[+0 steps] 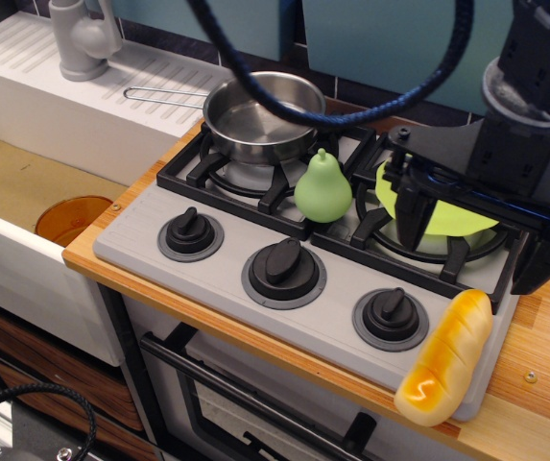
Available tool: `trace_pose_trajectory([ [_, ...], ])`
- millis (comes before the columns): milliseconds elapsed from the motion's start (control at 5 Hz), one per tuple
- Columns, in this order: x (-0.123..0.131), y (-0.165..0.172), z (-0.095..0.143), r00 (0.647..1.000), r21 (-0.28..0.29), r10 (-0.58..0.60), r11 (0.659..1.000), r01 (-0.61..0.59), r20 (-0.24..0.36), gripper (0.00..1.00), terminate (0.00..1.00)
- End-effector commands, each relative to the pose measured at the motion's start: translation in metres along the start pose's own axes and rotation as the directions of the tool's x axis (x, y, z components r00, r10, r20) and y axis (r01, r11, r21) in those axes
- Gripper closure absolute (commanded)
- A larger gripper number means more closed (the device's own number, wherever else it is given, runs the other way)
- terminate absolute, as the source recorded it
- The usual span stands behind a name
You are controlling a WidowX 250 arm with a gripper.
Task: Put bread on plate and pear in pot or pan on stove
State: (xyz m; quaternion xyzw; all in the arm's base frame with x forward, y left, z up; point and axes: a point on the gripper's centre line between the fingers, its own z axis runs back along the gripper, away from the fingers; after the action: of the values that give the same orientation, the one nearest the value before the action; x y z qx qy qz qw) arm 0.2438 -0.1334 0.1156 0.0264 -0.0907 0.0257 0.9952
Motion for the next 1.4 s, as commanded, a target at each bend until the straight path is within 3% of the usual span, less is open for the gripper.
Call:
trace_pose_trajectory([
  [0,0.0,0.0,0.0,1.0,0.0,0.0,1.0,0.0,0.0,0.0,0.0],
  [600,0.001,-0.004,-0.061,0.996,-0.028,0.0,1.0,0.003,0.086,0.0,0.0],
  [1200,-0.007,-0.011,-0.086,0.993,-0.032,0.041,0.999,-0.038,0.108,0.0,0.0],
])
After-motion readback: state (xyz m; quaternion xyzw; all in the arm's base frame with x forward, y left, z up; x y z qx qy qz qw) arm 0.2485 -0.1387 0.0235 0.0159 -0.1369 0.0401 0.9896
